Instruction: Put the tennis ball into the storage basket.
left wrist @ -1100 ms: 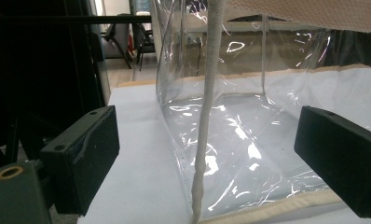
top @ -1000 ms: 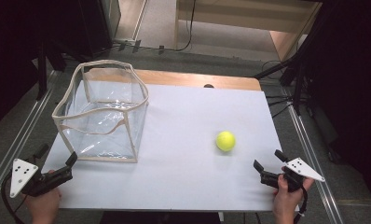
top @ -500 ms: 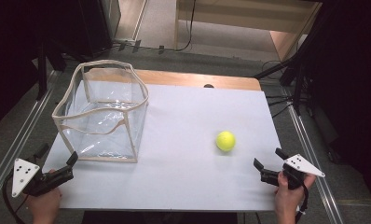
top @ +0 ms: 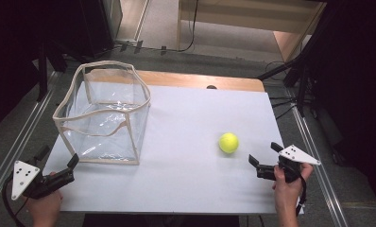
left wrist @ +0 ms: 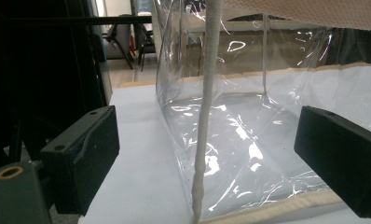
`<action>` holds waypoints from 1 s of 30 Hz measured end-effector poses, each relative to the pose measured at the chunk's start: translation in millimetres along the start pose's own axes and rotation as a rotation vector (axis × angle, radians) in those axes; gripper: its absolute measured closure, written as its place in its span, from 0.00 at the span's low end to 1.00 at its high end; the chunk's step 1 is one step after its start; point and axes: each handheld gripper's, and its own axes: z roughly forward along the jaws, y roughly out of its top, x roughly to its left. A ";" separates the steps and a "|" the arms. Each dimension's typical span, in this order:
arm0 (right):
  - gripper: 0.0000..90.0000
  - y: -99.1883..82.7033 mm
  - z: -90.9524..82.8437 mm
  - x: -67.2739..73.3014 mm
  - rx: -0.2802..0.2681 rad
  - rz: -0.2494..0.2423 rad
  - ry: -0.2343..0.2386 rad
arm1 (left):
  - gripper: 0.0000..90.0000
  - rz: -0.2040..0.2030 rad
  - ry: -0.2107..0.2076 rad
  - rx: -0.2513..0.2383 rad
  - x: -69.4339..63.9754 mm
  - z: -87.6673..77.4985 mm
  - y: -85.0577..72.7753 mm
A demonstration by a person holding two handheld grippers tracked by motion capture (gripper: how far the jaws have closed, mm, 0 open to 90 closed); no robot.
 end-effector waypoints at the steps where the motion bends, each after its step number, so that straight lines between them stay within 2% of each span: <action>1: 0.00 2.3 1.0 0.4 0.000 -0.001 0.004 | 0.08 0.000 -0.001 -0.001 0.0 0.0 0.0; 6: 0.00 12.7 8.6 4.1 0.035 -0.032 0.004 | 0.08 0.002 -0.002 -0.001 0.1 0.1 0.0; 12: 0.00 24.1 17.5 7.4 0.055 -0.058 0.027 | 0.08 0.009 -0.002 0.002 0.3 0.0 0.1; 19: 0.00 37.8 32.3 15.0 0.133 -0.094 0.046 | 0.08 0.006 -0.001 0.002 0.0 0.1 0.1; 23: 0.00 43.0 40.2 16.4 0.170 -0.086 0.053 | 0.08 0.006 -0.002 0.001 0.0 0.2 0.1; 30: 0.00 50.3 54.2 19.4 0.240 -0.101 0.063 | 0.08 0.005 -0.003 0.002 0.1 0.2 0.1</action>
